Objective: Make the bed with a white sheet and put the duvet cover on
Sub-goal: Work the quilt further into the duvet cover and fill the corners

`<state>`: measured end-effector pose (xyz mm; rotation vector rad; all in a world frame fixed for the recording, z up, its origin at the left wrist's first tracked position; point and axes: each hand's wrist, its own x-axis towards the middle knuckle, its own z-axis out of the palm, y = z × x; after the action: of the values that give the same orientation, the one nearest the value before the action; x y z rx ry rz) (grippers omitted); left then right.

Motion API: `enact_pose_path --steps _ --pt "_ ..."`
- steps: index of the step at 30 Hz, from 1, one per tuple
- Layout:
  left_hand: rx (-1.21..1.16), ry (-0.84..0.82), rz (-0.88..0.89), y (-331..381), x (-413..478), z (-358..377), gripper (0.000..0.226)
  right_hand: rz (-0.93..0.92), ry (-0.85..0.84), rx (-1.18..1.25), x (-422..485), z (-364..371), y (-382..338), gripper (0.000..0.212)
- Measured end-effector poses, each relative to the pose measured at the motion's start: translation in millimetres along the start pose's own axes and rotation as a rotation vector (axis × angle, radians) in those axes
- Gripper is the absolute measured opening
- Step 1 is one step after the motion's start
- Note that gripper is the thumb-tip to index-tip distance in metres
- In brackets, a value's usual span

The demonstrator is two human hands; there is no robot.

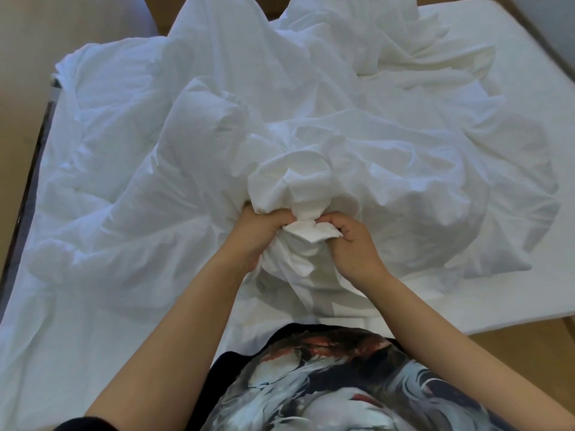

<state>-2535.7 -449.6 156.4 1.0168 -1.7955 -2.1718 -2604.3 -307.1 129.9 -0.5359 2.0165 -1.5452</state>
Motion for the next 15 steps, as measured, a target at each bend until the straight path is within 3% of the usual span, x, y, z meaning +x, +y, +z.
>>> enact_pose_path --steps 5,9,11,13,15 --pt "0.135 0.195 0.134 -3 -1 11 0.009 -0.120 0.083 -0.096 -14 10 1 0.034" --pt "0.319 -0.029 0.152 -7 -7 4 0.022 -0.061 0.148 0.060 -12 11 -6 0.037" --pt "0.192 -0.149 0.051 -15 -13 -2 0.036 -0.066 0.120 0.134 -7 10 -12 0.028" --pt "0.034 -0.154 -0.027 -18 -14 -8 0.056 -0.077 0.065 0.110 -6 10 -12 0.024" --pt "-0.052 -0.135 -0.049 -15 -12 -12 0.061 -0.109 0.037 -0.033 -11 10 -5 0.024"
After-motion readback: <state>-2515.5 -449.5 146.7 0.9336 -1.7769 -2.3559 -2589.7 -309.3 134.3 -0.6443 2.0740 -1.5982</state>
